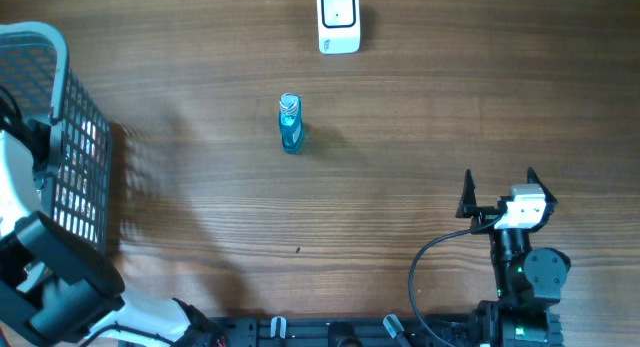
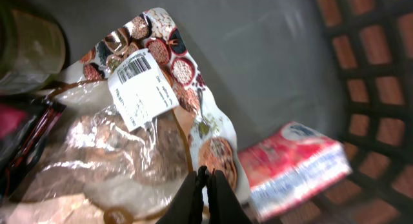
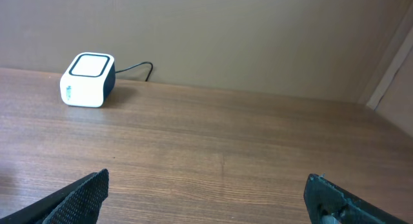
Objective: Scan the item barcode
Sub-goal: 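Reach the left gripper into the basket and grasp the clear snack bag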
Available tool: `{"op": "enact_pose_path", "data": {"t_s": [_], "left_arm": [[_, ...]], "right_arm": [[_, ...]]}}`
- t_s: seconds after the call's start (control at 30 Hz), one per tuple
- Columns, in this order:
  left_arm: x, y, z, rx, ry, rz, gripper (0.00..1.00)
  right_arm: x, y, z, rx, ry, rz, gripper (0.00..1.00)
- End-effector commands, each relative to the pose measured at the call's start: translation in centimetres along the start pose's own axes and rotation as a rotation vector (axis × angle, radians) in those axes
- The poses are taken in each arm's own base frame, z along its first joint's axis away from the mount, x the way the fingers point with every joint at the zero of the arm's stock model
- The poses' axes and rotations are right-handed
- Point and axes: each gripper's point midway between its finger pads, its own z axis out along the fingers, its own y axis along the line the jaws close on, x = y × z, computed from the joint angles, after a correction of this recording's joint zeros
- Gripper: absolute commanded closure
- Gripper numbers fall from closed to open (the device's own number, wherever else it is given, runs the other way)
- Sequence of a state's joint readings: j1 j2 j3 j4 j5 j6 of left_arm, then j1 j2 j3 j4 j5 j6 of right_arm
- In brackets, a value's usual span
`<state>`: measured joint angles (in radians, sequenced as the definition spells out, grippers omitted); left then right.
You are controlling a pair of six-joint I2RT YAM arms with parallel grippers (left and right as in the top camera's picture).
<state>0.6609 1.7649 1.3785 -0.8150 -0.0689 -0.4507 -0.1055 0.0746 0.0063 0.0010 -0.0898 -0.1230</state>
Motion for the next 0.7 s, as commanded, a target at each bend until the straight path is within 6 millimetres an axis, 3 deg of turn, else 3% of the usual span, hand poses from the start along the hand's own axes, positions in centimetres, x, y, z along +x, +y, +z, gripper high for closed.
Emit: {"op": "enact_pose_path", "data": {"t_s": [0.0,0.03,0.07,0.13,0.47,0.57,0.67], "left_arm": [[0.7,0.2,-0.3,-0.004,0.023,0.001,0.55],[1.1,1.1,0.1,-0.045,0.024,0.003,0.18],[1.3,2.0,0.6,-0.092,0.019,0.006,0.00],[1.9,3.5,1.6,-0.160,0.016,0.011,0.00],[4.0,4.6,6.7,-0.189,0.058,0.008,0.00],[4.5,4.9,7.5,-0.201,0.080,0.011,0.06],[4.9,4.8,7.9,-0.195,0.099,0.012,0.00]], "right_arm": [[-0.1,0.4,0.0,-0.019,-0.004,0.018,0.00],[-0.1,0.4,0.0,-0.019,-0.004,0.018,0.00],[-0.1,0.4,0.0,-0.019,-0.004,0.018,0.00],[-0.1,0.4,0.0,-0.019,-0.004,0.018,0.00],[-0.1,0.4,0.0,-0.019,-0.004,0.017,0.00],[-0.1,0.4,0.0,-0.019,-0.004,0.017,0.00],[-0.1,0.4,0.0,-0.019,-0.004,0.018,0.00]]}}
